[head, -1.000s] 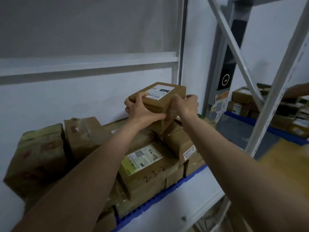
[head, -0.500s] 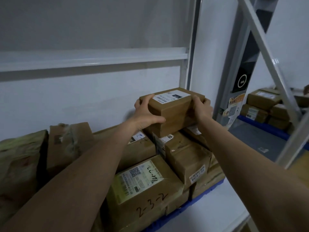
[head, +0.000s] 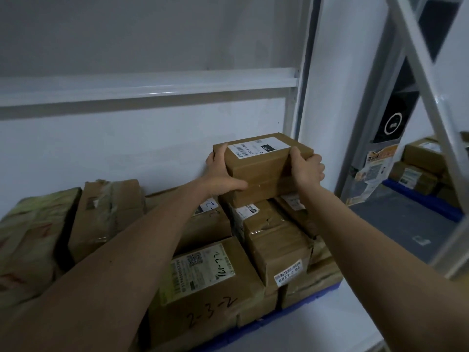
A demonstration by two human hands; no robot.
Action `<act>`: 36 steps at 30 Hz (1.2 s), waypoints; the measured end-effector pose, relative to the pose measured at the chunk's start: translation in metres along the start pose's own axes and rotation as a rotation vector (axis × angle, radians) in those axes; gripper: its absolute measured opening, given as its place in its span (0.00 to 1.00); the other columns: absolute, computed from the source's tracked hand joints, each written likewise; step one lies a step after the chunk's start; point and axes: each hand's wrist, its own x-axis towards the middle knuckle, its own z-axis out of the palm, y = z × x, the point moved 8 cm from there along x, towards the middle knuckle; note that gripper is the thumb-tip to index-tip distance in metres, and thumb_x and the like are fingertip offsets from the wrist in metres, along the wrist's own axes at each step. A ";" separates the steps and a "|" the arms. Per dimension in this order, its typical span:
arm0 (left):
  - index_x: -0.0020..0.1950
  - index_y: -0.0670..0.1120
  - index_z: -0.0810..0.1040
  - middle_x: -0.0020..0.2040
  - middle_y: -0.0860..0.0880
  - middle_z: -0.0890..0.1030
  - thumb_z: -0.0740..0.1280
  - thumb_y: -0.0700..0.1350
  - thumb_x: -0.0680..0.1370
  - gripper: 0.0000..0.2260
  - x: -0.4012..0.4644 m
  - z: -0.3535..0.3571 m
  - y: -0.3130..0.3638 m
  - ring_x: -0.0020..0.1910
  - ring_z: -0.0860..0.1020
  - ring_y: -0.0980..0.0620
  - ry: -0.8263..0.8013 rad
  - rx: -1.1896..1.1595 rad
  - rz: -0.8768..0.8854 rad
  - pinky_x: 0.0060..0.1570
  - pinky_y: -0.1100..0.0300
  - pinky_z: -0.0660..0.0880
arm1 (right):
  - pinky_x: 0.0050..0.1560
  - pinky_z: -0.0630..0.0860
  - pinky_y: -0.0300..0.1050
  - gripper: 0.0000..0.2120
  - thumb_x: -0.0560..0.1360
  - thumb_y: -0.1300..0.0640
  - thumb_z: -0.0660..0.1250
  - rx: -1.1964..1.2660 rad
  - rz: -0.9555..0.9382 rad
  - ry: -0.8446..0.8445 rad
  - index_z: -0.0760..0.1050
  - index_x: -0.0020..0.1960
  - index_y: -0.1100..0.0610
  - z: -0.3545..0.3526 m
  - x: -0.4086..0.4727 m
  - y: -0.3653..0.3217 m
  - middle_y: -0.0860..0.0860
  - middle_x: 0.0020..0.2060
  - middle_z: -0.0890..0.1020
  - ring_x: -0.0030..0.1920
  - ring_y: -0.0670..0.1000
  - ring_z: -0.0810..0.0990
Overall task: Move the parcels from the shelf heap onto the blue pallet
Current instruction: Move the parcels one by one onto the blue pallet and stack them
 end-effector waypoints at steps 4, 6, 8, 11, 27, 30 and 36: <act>0.78 0.51 0.50 0.73 0.47 0.59 0.79 0.52 0.65 0.51 -0.013 -0.010 0.018 0.71 0.61 0.46 0.039 0.117 -0.005 0.68 0.44 0.66 | 0.68 0.63 0.58 0.30 0.78 0.49 0.61 -0.258 -0.209 0.061 0.55 0.75 0.59 -0.014 -0.012 -0.031 0.59 0.72 0.61 0.71 0.61 0.60; 0.76 0.49 0.59 0.71 0.46 0.65 0.77 0.53 0.68 0.42 -0.027 -0.019 0.033 0.70 0.63 0.46 0.065 0.208 0.048 0.68 0.49 0.66 | 0.68 0.63 0.57 0.26 0.78 0.53 0.62 -0.435 -0.432 0.073 0.61 0.72 0.58 -0.013 -0.027 -0.057 0.59 0.71 0.62 0.71 0.61 0.60; 0.74 0.48 0.64 0.70 0.46 0.68 0.74 0.53 0.70 0.35 -0.047 -0.033 0.043 0.69 0.65 0.46 0.131 0.381 0.069 0.65 0.51 0.66 | 0.70 0.61 0.57 0.23 0.77 0.54 0.62 -0.566 -0.632 0.001 0.66 0.70 0.57 -0.001 -0.049 -0.079 0.58 0.72 0.62 0.72 0.60 0.59; 0.73 0.48 0.66 0.70 0.45 0.68 0.72 0.54 0.72 0.32 -0.081 -0.059 0.042 0.68 0.67 0.44 0.256 0.729 -0.028 0.63 0.49 0.69 | 0.71 0.59 0.59 0.22 0.77 0.51 0.63 -0.724 -0.862 -0.167 0.68 0.69 0.56 0.031 -0.094 -0.099 0.57 0.73 0.61 0.73 0.61 0.57; 0.64 0.48 0.73 0.61 0.46 0.75 0.69 0.49 0.73 0.21 -0.287 -0.162 -0.017 0.59 0.75 0.45 0.428 0.906 -0.490 0.48 0.56 0.71 | 0.70 0.61 0.57 0.27 0.75 0.53 0.65 -0.620 -1.212 -0.726 0.64 0.72 0.54 0.136 -0.323 -0.120 0.54 0.75 0.58 0.74 0.59 0.55; 0.66 0.46 0.71 0.61 0.44 0.73 0.68 0.51 0.74 0.22 -0.323 -0.187 -0.037 0.60 0.73 0.44 0.450 0.932 -0.555 0.51 0.54 0.70 | 0.69 0.62 0.55 0.27 0.75 0.50 0.65 -0.617 -1.320 -0.738 0.65 0.72 0.54 0.145 -0.375 -0.130 0.54 0.74 0.60 0.73 0.58 0.56; 0.70 0.48 0.69 0.66 0.46 0.72 0.68 0.55 0.75 0.26 -0.421 -0.246 -0.087 0.64 0.71 0.45 0.440 0.910 -0.675 0.56 0.53 0.71 | 0.73 0.55 0.54 0.29 0.76 0.50 0.66 -0.611 -1.388 -0.948 0.62 0.74 0.55 0.184 -0.495 -0.134 0.53 0.76 0.55 0.76 0.56 0.49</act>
